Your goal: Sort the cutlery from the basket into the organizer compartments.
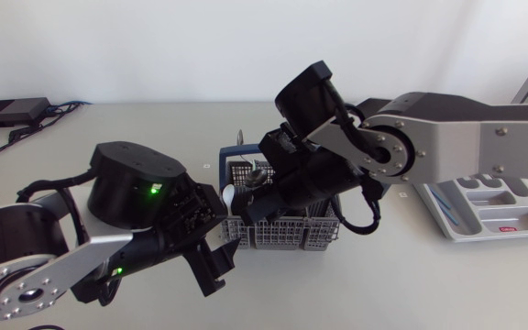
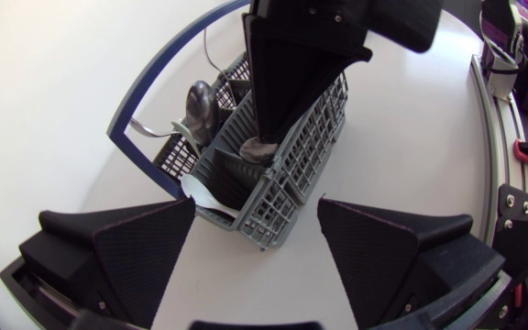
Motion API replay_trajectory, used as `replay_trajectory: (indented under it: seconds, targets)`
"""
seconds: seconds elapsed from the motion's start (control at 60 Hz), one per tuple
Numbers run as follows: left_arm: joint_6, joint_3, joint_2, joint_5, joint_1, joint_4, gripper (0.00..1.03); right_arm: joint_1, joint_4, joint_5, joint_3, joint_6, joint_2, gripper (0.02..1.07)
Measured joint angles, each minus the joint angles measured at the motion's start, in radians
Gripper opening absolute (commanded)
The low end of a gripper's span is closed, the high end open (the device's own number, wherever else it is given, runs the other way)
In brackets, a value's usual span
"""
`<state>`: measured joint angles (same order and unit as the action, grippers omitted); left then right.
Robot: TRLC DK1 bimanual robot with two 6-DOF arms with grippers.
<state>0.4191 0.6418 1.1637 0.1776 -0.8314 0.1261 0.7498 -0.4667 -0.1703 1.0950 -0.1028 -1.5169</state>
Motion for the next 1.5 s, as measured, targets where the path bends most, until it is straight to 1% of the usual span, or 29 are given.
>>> replay_trajectory:
  seconds: [0.417,0.6,0.733,0.883,0.95,1.367,1.5]
  targets:
    - [0.0,0.0,0.0,0.0,0.0,0.004,0.92,0.0,0.038,0.0,0.0,0.0,-0.047,0.27]
    - [0.0,0.0,0.0,0.0,0.0,0.004,0.92,0.0,0.079,0.003,-0.002,0.0,-0.052,0.16]
    - [0.0,-0.002,-0.002,0.0,0.0,0.004,0.92,0.001,0.088,0.011,-0.002,0.003,-0.067,0.13]
    - [0.0,-0.008,-0.011,0.0,0.0,0.005,0.92,0.001,0.09,0.011,-0.002,0.003,-0.083,0.13]
    - [0.0,-0.008,-0.012,0.0,0.0,0.005,0.92,0.001,0.09,0.011,-0.002,0.003,-0.083,0.08]
    - [0.0,-0.008,-0.012,0.0,0.0,0.005,0.92,-0.008,0.089,0.016,-0.007,0.011,-0.066,0.08]
    - [0.0,-0.008,-0.012,0.0,0.0,0.005,0.92,-0.033,0.077,-0.023,-0.018,0.01,-0.037,0.08]
